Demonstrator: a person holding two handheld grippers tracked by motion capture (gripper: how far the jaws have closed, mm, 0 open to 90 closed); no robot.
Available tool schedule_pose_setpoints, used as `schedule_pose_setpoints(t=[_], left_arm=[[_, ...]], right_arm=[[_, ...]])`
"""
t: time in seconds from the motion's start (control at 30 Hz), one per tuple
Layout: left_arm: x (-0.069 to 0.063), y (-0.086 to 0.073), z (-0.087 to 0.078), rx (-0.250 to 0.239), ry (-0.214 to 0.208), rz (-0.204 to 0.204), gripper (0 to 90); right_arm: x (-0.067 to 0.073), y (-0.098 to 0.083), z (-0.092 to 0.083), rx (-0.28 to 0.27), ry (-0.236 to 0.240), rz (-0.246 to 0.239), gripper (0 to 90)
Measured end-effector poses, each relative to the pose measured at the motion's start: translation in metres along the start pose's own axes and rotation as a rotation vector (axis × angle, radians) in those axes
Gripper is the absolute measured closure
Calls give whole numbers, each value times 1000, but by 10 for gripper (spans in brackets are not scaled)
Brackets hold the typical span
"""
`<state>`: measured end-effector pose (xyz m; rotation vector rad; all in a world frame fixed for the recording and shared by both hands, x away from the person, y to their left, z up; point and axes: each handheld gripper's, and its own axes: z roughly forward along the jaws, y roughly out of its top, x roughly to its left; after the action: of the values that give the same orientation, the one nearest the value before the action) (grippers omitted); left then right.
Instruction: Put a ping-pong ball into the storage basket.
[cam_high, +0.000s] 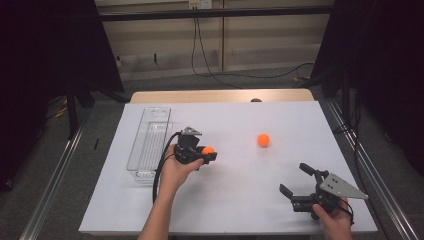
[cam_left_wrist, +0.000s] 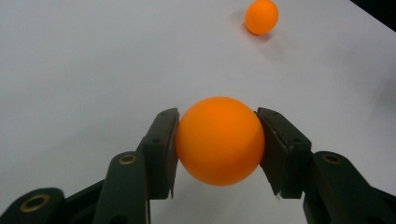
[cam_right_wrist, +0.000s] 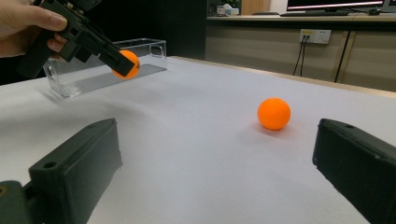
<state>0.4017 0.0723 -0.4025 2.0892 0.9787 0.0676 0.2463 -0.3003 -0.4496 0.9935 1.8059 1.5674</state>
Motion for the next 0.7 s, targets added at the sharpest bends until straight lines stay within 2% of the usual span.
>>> schedule_pose_setpoints(t=[0.23, 0.43, 0.7], left_arm=[[3, -1, -4, -3, 38, -1, 508], [3, 1, -7, -2, 44, 6, 509], [8, 1, -14, -13, 54, -5, 509]], right_arm=[[0, 0, -1, -3, -5, 5, 8], [2, 2, -3, -12, -2, -5, 8], [0, 2, -4, -18, -6, -1, 8]])
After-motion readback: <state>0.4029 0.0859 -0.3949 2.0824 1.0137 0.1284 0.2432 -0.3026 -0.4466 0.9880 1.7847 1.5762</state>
